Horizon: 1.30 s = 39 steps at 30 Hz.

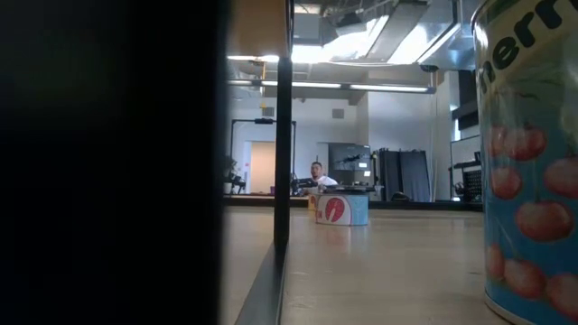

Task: Pick and place cans onto a shelf
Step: Put the canned saucy meatballs on the shelf

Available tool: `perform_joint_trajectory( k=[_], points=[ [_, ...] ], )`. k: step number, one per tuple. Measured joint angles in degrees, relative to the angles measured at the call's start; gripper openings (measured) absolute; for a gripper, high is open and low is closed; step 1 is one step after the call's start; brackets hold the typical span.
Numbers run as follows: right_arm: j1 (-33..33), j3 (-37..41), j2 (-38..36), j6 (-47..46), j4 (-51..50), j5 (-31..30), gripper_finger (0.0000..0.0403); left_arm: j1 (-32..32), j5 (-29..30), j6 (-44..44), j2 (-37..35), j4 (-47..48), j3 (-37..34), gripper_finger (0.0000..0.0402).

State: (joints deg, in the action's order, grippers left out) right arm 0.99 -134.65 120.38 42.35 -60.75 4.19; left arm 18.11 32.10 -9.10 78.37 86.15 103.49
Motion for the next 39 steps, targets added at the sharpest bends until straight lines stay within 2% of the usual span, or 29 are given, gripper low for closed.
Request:
perform_joint_trajectory(
  k=[7,14,19,25,29,39],
  points=[
    [-0.01,0.02,0.00,0.03,-0.62,0.41,0.0006,-1.70,-0.49,-14.54,1.98,-5.32,0.05,0.0058],
    [-0.02,0.02,0.00,1.22,-1.37,2.66,0.0006,-4.06,-14.26,-32.75,3.50,-7.97,0.08,0.0054],
    [0.11,0.02,0.00,5.35,-2.16,4.68,0.0006,-6.69,-14.85,-36.38,4.74,-8.32,0.08,0.0057],
    [0.13,0.02,0.00,9.00,-3.25,4.92,0.0006,-9.92,-21.68,-40.59,6.13,-9.60,0.02,0.0057],
    [0.20,0.04,0.00,9.62,-4.00,4.94,0.0006,-10.62,-22.16,-43.66,6.89,-10.65,0.06,0.0057],
    [0.20,0.09,0.00,10.64,-5.97,5.03,0.0006,-12.89,-27.99,-44.51,7.45,-11.04,0.04,0.0057]
  ],
)
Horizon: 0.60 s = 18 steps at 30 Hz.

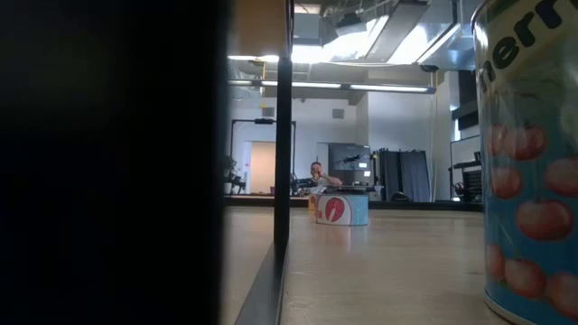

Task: Pick and place cans onto a shelf
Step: Put the canned saucy meatballs on the shelf

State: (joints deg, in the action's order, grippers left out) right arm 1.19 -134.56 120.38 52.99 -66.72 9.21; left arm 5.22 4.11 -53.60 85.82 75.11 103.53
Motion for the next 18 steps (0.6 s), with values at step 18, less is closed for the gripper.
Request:
perform_joint_trajectory(
  k=[18],
  points=[
    [0.13,0.00,0.00,3.03,-0.98,1.51,0.0006,-3.24,-5.74,-2.54,0.07,0.38,0.00,0.0057]
  ],
)
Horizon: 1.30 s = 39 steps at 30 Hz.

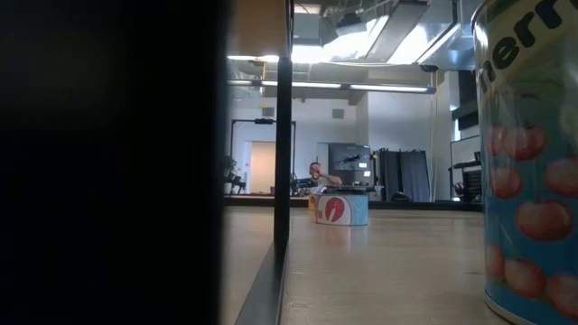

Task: Pick and place cans onto a shelf
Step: Put the canned saucy meatballs on the shelf

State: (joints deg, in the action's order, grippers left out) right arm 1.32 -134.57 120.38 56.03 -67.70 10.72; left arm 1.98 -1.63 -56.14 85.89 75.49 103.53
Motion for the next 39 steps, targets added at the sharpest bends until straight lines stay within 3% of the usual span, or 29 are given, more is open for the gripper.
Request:
perform_joint_trajectory(
  k=[10,20,31,39],
  points=[
    [-1.01,-0.02,0.00,-5.34,-0.61,-3.41,0.0006,0.66,5.94,5.03,-0.45,-0.02,0.10,0.0057],
    [-5.40,-0.15,0.68,-23.11,1.27,-3.58,0.0006,4.18,14.60,17.50,-3.11,3.16,5.52,0.0057],
    [-8.29,-0.06,11.48,-34.93,4.01,-3.58,0.0006,5.62,17.81,25.89,-5.61,3.58,6.67,0.0057],
    [-8.66,-0.06,19.02,-40.80,2.01,-3.56,0.0006,5.62,17.90,26.21,-5.97,3.58,6.64,0.0057]
  ],
)
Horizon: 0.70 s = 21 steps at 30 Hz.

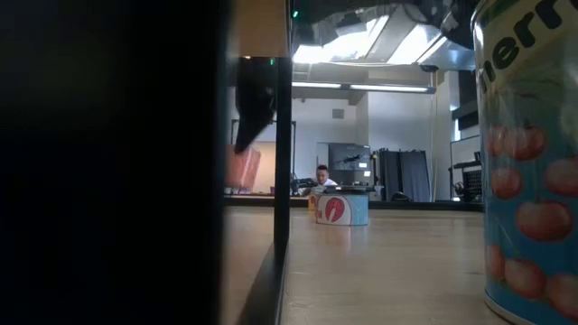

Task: Pick and place cans onto a shelf
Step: Put the canned saucy meatballs on the shelf

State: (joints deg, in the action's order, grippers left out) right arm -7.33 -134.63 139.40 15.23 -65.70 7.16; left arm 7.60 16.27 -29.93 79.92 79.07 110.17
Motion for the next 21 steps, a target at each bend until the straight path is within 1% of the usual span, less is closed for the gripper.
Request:
perform_joint_trajectory(
  k=[6,8,12,17,19,21],
  points=[
    [0.00,0.02,2.61,-0.01,-0.35,-0.02,0.0006,-0.02,0.00,0.04,0.00,0.00,0.00,0.0057],
    [-0.02,0.02,2.83,-1.13,-0.50,-0.07,0.0006,-0.02,0.15,1.44,0.00,0.00,0.00,0.0057],
    [-0.02,0.02,2.82,-3.04,-0.37,-0.07,0.0013,-0.31,2.33,9.53,0.03,0.86,0.00,0.0057],
    [-0.02,0.02,2.82,-3.01,-0.38,-0.04,0.0010,-1.96,2.76,21.82,0.03,3.57,-0.14,0.0057],
    [-0.02,0.02,2.82,-2.95,-0.39,-0.04,0.0015,-2.47,2.78,24.58,0.05,5.04,-0.21,0.0057],
    [-0.02,0.02,2.82,-2.96,-0.37,-0.04,0.0024,-2.79,2.78,25.36,0.05,6.23,-0.24,0.0057]
  ],
)
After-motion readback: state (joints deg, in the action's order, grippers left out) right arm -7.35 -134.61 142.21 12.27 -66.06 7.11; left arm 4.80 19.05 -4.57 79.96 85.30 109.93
